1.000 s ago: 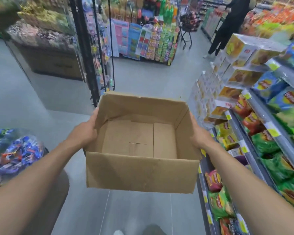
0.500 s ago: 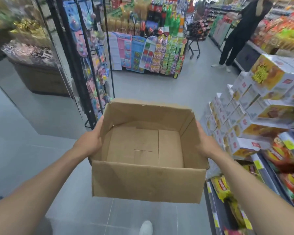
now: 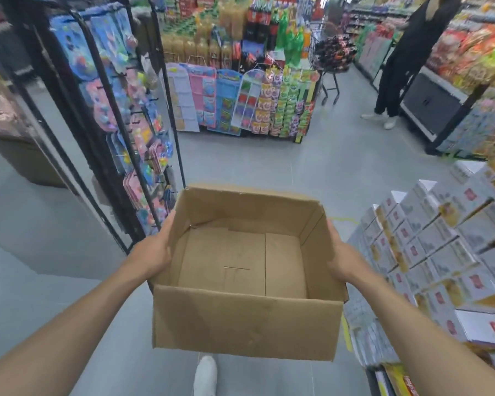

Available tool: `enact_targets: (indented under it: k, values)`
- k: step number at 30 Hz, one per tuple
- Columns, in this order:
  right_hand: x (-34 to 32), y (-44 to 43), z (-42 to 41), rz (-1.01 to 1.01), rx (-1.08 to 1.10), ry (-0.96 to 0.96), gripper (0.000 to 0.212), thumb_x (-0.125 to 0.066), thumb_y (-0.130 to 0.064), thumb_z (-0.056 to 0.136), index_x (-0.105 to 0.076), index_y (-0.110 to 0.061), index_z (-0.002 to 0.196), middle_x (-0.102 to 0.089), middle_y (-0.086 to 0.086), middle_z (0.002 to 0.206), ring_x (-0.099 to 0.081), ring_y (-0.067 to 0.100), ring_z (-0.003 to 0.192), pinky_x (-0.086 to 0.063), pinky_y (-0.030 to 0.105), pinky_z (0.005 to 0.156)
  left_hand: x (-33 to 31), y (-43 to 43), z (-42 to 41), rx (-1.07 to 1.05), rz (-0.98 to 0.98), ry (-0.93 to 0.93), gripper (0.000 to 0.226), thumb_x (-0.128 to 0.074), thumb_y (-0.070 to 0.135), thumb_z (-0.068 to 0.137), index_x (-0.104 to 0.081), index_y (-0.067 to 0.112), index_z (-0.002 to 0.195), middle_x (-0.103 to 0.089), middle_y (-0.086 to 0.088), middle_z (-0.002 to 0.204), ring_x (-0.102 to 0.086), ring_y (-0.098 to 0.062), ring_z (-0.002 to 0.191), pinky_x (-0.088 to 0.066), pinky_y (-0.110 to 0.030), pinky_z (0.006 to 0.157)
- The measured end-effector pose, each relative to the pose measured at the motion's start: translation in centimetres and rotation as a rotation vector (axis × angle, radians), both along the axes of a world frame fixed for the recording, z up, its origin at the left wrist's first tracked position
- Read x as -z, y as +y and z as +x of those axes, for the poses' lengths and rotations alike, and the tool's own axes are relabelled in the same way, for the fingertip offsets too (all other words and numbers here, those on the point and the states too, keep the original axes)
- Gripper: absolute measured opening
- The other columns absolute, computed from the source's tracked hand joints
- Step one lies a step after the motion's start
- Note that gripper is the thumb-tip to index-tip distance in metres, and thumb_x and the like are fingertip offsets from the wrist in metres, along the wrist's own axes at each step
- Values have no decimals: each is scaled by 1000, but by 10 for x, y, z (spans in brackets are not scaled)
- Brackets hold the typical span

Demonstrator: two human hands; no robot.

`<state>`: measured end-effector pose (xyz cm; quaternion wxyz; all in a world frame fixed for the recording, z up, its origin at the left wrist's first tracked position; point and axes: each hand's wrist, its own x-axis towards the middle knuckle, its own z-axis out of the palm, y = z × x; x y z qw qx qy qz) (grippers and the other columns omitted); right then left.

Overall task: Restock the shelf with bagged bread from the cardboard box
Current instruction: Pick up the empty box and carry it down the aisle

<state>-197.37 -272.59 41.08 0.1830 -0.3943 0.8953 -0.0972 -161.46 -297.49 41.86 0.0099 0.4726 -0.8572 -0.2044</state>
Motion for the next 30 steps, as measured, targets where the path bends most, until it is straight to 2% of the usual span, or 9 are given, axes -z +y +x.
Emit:
enact_targets:
  k: [3,6,9,16,20,23,25,27,30]
  values:
    - [9,-39,-23,-36,43,-23,113,-51,1,81,22,-48,153,-58,9,65,-58,26,57,-37,33,48,-7,-58,-44,66,8,-36,92,-39,7,99,23,53,148,-52,-10,63,-50,-22,52,-34,-31,46]
    - [17,-63,-48,-87,118,-42,108,-52,-5,84,19,-47,154,-55,8,66,-55,23,56,-35,33,48,-8,-110,-97,156,3,-63,94,-40,5,97,22,48,152,-54,-9,68,-51,-23,58,-47,-39,63]
    - [35,-68,-77,-134,235,-50,109,-51,-1,85,19,-48,154,-58,13,71,-58,28,56,-42,39,50,3,-149,-160,251,-8,-74,93,-41,5,98,25,46,150,-53,-4,64,-48,-17,54,-38,-34,53]
    - [90,-44,-138,-72,598,-86,109,-45,5,91,27,-51,150,-47,7,60,-44,21,48,-31,37,46,62,-200,-328,543,3,-130,90,-42,15,97,21,46,154,-69,-30,106,-68,-43,91,-44,-39,71]
    - [116,-17,-162,-88,749,-156,107,-46,-2,95,29,-57,146,-62,14,70,-54,25,50,-34,39,46,72,-185,-409,674,76,-126,69,-31,37,105,17,62,147,-62,-26,130,-62,-46,114,-42,-38,83]
    - [128,-2,-171,-141,894,-188,104,-49,-9,97,29,-63,142,-65,12,72,-62,26,55,-46,45,49,78,-170,-465,718,156,-145,52,-22,59,100,0,69,146,-59,-22,137,-60,-45,114,-46,-44,86]
    - [128,8,-172,-124,980,-198,103,-45,-6,96,28,-61,144,-61,7,67,-58,21,53,-42,37,48,92,-164,-501,746,174,-151,72,-8,86,83,-13,61,151,-62,-23,133,-63,-43,105,-50,-45,81]
    - [127,16,-166,-105,1073,-207,106,-41,0,94,32,-59,143,-47,-3,64,-45,11,50,-32,27,45,107,-156,-533,858,187,-174,95,2,95,70,0,53,155,-67,-24,124,-66,-42,96,-51,-41,75]
    - [144,26,-163,-125,1154,-222,106,-47,-6,95,33,-57,143,-63,3,79,-61,21,65,-39,32,51,128,-144,-579,1028,178,-228,65,-17,70,87,18,70,142,-61,-23,135,-63,-45,113,-49,-45,92]
